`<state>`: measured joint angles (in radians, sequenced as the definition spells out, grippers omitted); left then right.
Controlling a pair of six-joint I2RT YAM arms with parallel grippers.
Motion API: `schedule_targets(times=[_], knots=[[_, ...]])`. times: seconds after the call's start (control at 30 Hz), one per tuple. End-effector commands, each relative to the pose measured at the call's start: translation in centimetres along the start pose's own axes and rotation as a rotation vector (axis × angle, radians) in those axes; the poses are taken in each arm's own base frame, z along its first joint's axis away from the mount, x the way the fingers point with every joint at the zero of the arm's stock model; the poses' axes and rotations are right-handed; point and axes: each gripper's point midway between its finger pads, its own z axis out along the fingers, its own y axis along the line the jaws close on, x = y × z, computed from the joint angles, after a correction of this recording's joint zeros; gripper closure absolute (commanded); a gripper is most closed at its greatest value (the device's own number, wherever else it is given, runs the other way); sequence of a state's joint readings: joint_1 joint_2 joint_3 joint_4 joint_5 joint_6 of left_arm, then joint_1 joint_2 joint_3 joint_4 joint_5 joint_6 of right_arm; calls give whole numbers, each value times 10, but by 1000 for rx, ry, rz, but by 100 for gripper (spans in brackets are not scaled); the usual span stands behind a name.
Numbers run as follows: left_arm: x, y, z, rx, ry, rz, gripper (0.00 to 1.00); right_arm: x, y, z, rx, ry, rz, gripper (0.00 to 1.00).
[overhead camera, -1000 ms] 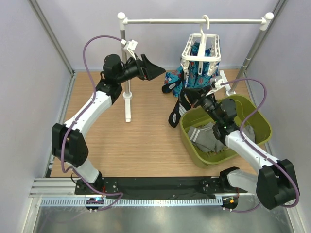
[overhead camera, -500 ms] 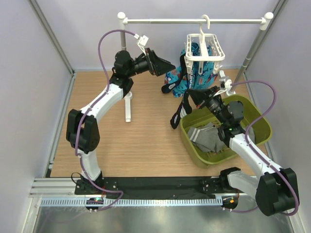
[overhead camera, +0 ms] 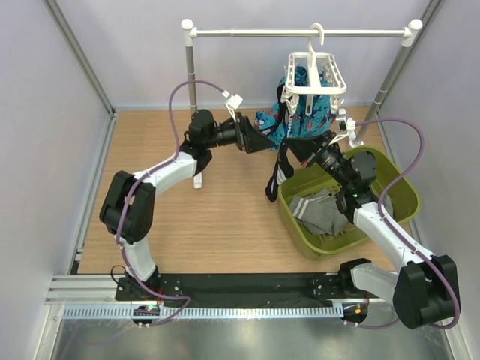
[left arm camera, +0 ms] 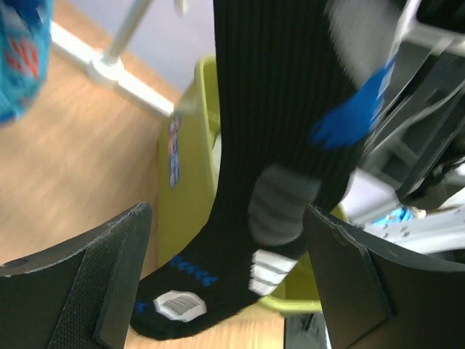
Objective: Remove the socks clipped to the hanger
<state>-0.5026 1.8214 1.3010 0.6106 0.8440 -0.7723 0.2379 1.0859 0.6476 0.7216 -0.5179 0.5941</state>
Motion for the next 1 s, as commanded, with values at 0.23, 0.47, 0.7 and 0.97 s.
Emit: schedule_targets(times=[0.23,0.47,0.7,0.97], knots=[[12,-45,19,-29,36,228,11,-17,2,2,16,-49,16,99],[20,-40,25,-53,56,199,33,-3,-15,-4,97,-36,45,99],[9,-30,38,-129,45,193,99,-9,-14,-7,119,-28,30,99],[-10,-21,24,-275,12,225,65,-14,-44,-26,285,-27,-7,99]])
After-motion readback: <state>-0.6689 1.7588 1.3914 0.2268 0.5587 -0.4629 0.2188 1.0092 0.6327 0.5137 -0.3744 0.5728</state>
